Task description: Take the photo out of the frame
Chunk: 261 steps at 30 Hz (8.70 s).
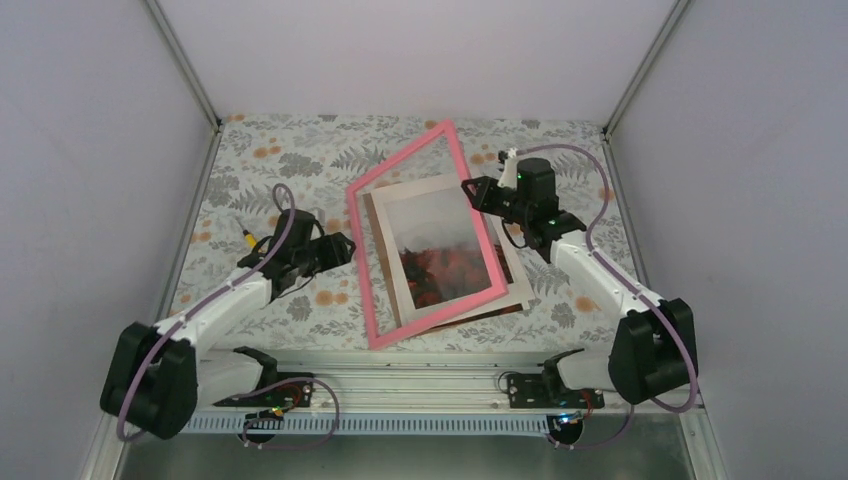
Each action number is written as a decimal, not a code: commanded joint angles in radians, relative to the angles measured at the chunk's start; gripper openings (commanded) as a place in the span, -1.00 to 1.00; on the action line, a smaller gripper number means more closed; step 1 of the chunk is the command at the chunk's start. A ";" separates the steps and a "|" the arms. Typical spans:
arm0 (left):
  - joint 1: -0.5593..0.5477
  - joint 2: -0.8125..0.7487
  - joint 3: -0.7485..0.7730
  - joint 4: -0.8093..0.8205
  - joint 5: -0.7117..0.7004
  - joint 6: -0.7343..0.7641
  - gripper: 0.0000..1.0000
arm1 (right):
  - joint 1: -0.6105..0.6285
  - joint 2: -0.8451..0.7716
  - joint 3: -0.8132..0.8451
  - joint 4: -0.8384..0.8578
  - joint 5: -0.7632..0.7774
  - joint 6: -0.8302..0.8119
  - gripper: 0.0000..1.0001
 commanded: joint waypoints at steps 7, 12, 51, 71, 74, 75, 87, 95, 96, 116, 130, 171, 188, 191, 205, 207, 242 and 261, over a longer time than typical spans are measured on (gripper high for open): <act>-0.010 0.190 -0.027 0.156 0.079 0.008 0.37 | -0.214 0.113 -0.216 0.089 -0.182 -0.156 -0.92; -0.020 0.267 -0.032 0.182 0.080 0.012 0.36 | -0.267 0.210 -0.212 0.103 -0.234 -0.207 -0.92; -0.134 0.305 -0.045 0.142 0.019 -0.026 0.18 | -0.303 0.246 -0.165 -0.171 0.017 -0.333 0.49; -0.175 0.353 -0.059 0.203 0.053 -0.052 0.25 | -0.112 0.232 -0.218 -0.243 0.036 -0.280 0.69; -0.175 0.347 -0.053 0.195 0.042 -0.048 0.25 | -0.077 0.213 -0.228 -0.255 0.025 -0.266 0.68; -0.176 0.344 -0.051 0.190 0.037 -0.044 0.25 | -0.067 0.206 -0.232 -0.256 0.022 -0.262 0.67; -0.175 0.327 -0.037 0.143 -0.016 -0.023 0.25 | -0.013 0.181 -0.223 -0.269 0.046 -0.241 0.54; -0.173 0.300 -0.037 0.083 -0.086 -0.003 0.23 | 0.114 0.229 -0.211 -0.211 0.005 -0.177 0.43; -0.172 0.293 -0.037 0.066 -0.099 0.001 0.23 | 0.134 0.233 -0.209 -0.201 0.004 -0.165 0.43; 0.013 0.115 -0.083 -0.151 -0.286 0.077 0.20 | 0.365 0.367 -0.016 -0.204 0.203 -0.025 0.34; 0.013 0.146 -0.077 -0.141 -0.305 0.059 0.10 | 0.365 0.408 0.031 -0.292 0.355 -0.039 -0.04; 0.012 0.132 -0.031 -0.240 -0.422 0.003 -0.10 | 0.317 0.240 -0.039 -0.134 0.225 -0.048 -0.92; -0.004 0.065 0.048 -0.317 -0.434 0.003 -0.41 | 0.295 0.211 -0.049 -0.164 0.293 -0.066 -0.92; -0.021 0.058 0.079 -0.332 -0.437 0.003 -0.46 | 0.290 0.190 -0.040 -0.192 0.318 -0.075 -0.92; -0.152 0.230 0.266 -0.227 -0.310 -0.025 -0.70 | 0.133 0.090 -0.039 -0.343 0.469 -0.143 -0.92; -0.173 0.273 0.312 -0.197 -0.285 -0.035 -0.74 | 0.084 0.074 -0.056 -0.347 0.478 -0.158 -0.92; -0.412 0.975 0.931 -0.045 -0.120 -0.184 -0.60 | -0.546 0.446 0.064 -0.080 0.484 -0.499 -0.88; -0.375 0.991 0.839 -0.042 -0.084 -0.140 -0.09 | -0.553 0.643 0.220 -0.097 0.718 -0.606 -0.73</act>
